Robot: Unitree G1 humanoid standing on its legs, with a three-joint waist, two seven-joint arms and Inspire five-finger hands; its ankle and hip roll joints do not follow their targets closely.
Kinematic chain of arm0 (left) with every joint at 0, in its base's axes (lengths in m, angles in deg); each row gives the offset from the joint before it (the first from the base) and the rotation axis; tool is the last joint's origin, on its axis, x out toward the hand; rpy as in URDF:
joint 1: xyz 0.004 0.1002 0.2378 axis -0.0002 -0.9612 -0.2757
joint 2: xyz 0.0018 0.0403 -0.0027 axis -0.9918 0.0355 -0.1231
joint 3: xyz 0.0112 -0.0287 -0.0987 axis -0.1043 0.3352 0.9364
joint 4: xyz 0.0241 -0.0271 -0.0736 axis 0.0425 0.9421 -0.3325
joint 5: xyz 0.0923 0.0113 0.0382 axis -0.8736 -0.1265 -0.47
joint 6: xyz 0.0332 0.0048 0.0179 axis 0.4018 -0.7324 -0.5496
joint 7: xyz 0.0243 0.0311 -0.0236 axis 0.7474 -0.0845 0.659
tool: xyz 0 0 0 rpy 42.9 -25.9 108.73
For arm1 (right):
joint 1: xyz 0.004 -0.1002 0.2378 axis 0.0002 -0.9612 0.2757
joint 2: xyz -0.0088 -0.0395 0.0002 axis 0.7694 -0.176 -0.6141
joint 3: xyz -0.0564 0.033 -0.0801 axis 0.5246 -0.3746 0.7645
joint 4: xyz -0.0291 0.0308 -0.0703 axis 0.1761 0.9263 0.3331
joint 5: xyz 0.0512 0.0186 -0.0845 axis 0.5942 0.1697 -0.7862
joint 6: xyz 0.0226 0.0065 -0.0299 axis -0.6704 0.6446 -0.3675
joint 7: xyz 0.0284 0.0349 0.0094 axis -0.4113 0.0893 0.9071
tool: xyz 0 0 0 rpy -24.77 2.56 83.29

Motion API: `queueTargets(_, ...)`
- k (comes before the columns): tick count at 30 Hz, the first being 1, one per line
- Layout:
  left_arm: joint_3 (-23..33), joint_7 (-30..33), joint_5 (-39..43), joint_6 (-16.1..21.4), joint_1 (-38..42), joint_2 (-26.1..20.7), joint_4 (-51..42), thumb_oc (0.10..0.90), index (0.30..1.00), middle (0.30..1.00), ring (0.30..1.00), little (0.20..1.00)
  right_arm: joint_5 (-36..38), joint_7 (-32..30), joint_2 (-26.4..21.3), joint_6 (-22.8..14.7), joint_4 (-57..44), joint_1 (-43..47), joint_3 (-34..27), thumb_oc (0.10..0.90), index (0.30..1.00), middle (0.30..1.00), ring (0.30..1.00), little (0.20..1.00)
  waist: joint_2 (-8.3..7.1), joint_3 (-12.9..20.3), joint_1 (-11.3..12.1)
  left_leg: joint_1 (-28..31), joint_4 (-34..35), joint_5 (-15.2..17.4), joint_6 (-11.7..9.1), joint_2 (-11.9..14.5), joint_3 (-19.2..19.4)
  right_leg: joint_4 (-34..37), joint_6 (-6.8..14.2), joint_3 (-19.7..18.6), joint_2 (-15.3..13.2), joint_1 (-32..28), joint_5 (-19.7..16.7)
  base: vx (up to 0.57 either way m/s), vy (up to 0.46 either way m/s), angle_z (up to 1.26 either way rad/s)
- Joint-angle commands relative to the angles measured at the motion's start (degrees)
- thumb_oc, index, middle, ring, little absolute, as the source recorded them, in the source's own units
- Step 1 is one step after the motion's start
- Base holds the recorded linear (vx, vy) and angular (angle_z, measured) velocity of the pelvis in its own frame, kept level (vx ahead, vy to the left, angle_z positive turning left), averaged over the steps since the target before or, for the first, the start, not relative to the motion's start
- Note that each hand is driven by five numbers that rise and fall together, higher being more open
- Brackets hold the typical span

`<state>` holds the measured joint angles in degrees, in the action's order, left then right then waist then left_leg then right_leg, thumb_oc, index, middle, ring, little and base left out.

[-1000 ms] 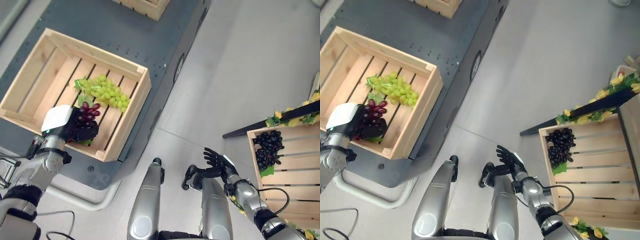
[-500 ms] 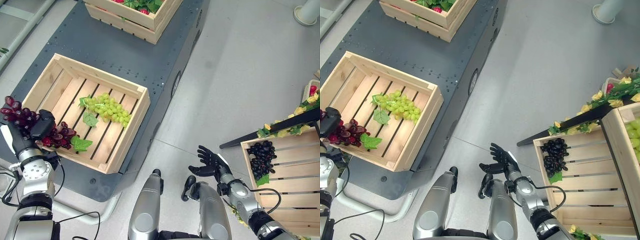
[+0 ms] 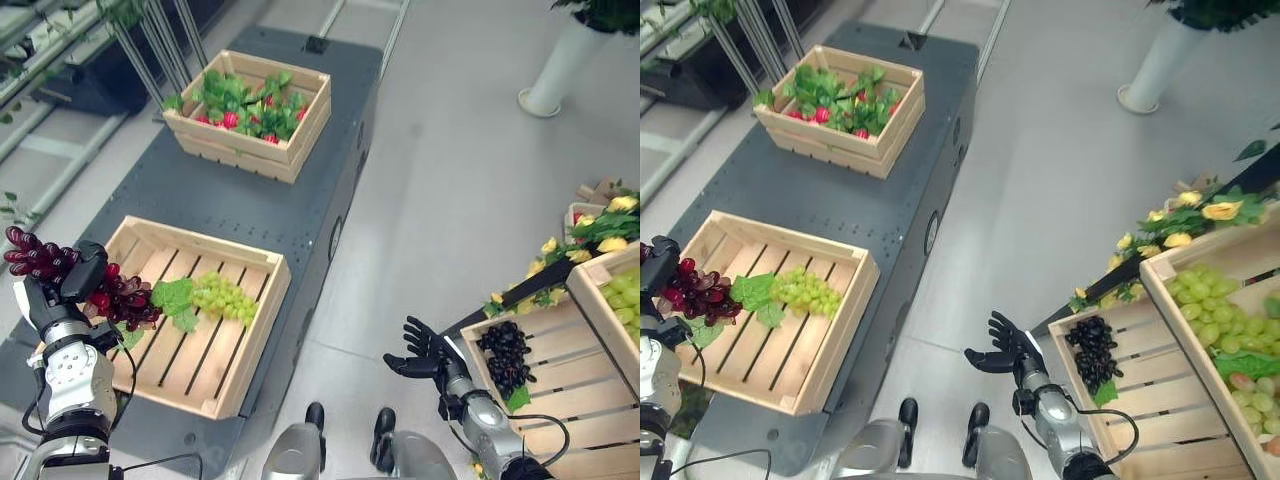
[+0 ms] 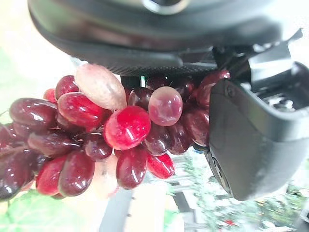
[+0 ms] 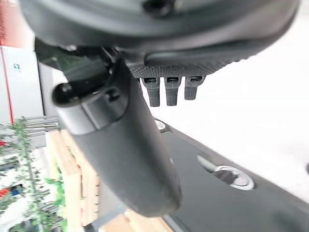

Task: Pick up the fruits from the basket on one side to the basket on the other side

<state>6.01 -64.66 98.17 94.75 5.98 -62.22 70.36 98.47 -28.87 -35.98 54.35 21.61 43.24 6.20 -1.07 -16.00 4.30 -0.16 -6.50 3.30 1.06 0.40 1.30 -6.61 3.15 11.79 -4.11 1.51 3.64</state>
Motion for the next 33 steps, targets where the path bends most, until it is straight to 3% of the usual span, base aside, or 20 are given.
queueTargets(1, 2.68, 2.48, -2.57, 8.88, 2.24, -4.46, -5.34, 0.4, 0.3, 0.3, 0.3, 0.3, 2.4, 4.51, -1.1, -5.0, -5.06, -0.72, -0.89, 0.8, 0.9, 0.9, 0.9, 0.9, 2.94, 7.84, -0.17, 0.93, 5.48, -0.58, 2.06, -5.53, -3.16, 3.33, -1.23, -0.4, 0.99, -2.37, -0.44, 0.05, -0.104, -0.04)
queueTargets(6, -1.08, 0.27, -5.29, 3.75, 6.68, -6.8, -8.38, 0.4, 0.3, 0.3, 0.3, 0.3, -0.4, 3.65, -2.39, -6.45, -7.62, 0.51, 0.84, 0.8, 0.9, 0.9, 0.9, 0.9, 3.0, 9.87, 0.4, 2.69, 10.5, -2.73, 1.42, -5.6, -4.19, 8.85, -0.53, -0.1, 1.53, -4.74, -2.99, 0.01, -0.107, 0.02)
queueTargets(11, -5.38, -3.5, -4.84, 2.38, 11.33, -8.12, -12.68, 0.4, 0.3, 0.3, 0.3, 0.3, -0.66, 3.96, -4.73, -6.78, -11.12, 4.32, 2.46, 0.8, 0.9, 0.9, 0.9, 0.9, 2.79, 10.84, 1.51, 1.9, 11.5, -3.47, 0.93, -5.94, -5.63, 11.61, -0.07, 0.62, 1.73, -5.29, -4.63, -0.02, -0.121, 0.13)
queueTargets(17, -9.15, -7.77, -2.03, 0.83, 16.69, -9.47, -17.09, 0.4, 0.3, 0.3, 0.3, 0.3, 1.4, 7.29, -7.01, -4.49, -17.51, 9.5, 3.97, 0.8, 0.9, 0.9, 0.9, 0.9, 2.37, 11.65, 1.68, 2.16, 11.5, -3.33, 0.88, -5.47, -4.91, 11.61, -0.08, 1.09, 1.65, -5.56, -4.61, 0.0, -0.09, 0.02)
queueTargets(21, -14.04, -12.37, 0.63, -3.57, 22.05, -8.68, -20.99, 0.4, 0.3, 0.3, 0.3, 0.3, 3.5, 6.87, -8.65, 0.42, -23.66, 15.37, 5.12, 0.8, 0.9, 0.9, 0.9, 0.9, 2.19, 12.28, 1.25, 2.8, 11.5, -3.19, 0.59, -5.1, -4.62, 11.61, -0.31, 1.07, 1.88, -6.31, -4.31, 0.03, -0.077, 0.01)
queueTargets(28, -22.82, -18.11, 1.2, -6.6, 32.64, -6.57, -19.27, 0.4, 0.3, 0.3, 0.3, 0.3, 9.36, 5.24, -7.14, 6.13, -26.77, 25.78, 6.69, 0.8, 0.9, 0.9, 0.9, 0.9, 2.15, 12.98, 0.47, 3.58, 11.5, -2.87, 0.41, -4.81, -4.12, 11.61, -0.59, 0.47, 2.09, -6.88, -4.17, 0.01, -0.054, -0.02)
queueTargets(33, -28.66, -21.86, 2.84, -9.05, 40.65, -5.55, -16.21, 0.4, 0.3, 0.3, 0.3, 0.3, 9.05, 2.17, -5.5, 6.97, -24.88, 32.05, 8.15, 0.8, 0.9, 0.9, 0.9, 0.9, 2.46, 13.76, -0.2, 4.15, 11.5, -2.52, 0.38, -4.59, -3.19, 11.61, -0.56, -0.14, 2.09, -7.09, -4.05, 0.0, -0.029, -0.02)
